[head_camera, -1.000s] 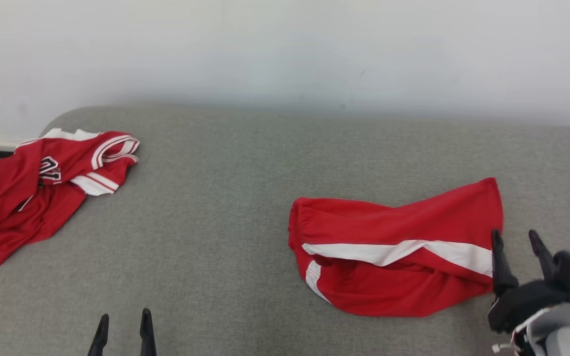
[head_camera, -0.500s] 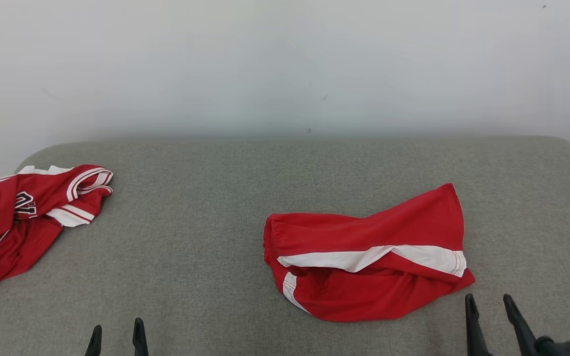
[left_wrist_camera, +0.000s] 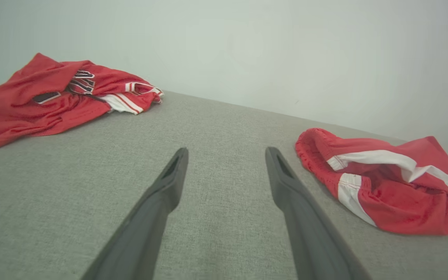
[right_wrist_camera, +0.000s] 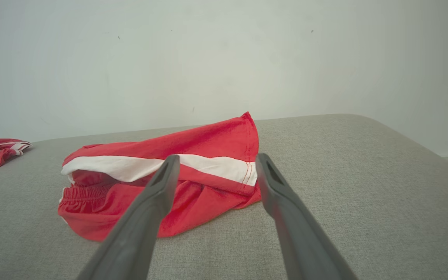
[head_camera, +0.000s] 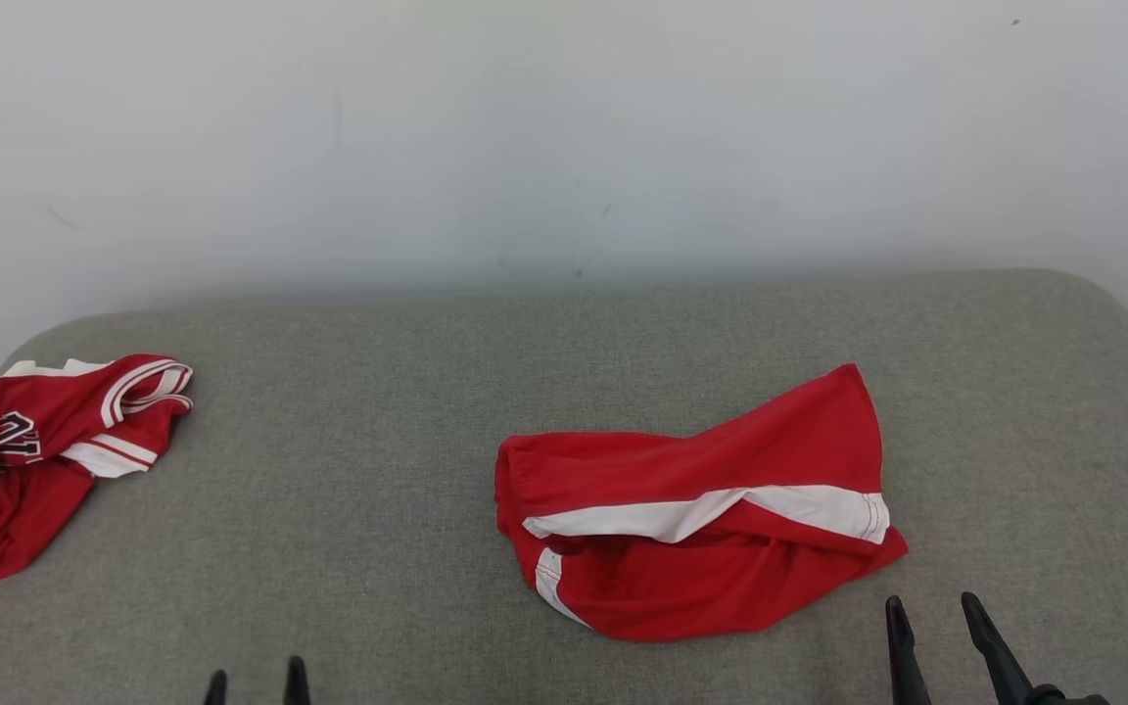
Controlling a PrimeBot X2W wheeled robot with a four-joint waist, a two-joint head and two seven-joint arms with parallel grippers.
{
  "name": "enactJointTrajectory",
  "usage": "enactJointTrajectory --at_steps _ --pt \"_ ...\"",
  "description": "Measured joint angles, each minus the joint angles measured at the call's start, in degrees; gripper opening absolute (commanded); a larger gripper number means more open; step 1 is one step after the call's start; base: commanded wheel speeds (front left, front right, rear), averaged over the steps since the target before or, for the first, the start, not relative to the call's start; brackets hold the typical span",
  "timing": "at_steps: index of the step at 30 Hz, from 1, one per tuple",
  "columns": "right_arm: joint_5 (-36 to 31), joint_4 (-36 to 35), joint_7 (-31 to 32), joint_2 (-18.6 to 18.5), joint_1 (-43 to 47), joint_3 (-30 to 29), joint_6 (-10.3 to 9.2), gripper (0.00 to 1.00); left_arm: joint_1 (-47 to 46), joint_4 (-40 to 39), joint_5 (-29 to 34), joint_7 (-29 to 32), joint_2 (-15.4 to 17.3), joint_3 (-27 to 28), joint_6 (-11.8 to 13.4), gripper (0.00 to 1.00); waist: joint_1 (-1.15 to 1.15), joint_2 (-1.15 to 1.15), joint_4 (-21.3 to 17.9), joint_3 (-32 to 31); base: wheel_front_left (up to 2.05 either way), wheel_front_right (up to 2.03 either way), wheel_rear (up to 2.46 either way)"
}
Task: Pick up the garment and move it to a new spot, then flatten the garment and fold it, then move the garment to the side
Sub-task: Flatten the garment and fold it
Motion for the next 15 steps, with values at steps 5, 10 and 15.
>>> enactJointTrajectory --at_steps 5,10,15 --pt "0.25 0.23 0.01 0.01 -0.41 0.93 0.00 1.00 -4.53 9.02 -0.57 0.01 -0.01 -3.55 -2.08 1.00 0.00 0.00 -0.75 0.35 0.00 0.00 0.00" --pt "0.27 0.23 0.37 0.01 -0.98 2.08 0.00 1.00 -14.66 19.40 -0.55 1.03 0.93 -7.02 -3.46 1.00 0.01 0.00 -2.59 1.05 0.00 0.00 0.00" --pt "0.27 -0.01 0.62 0.01 -1.49 2.65 0.00 1.00 -22.25 27.47 -1.14 1.33 2.48 -9.75 -4.01 1.00 0.01 0.01 -5.55 2.04 0.00 0.00 0.00"
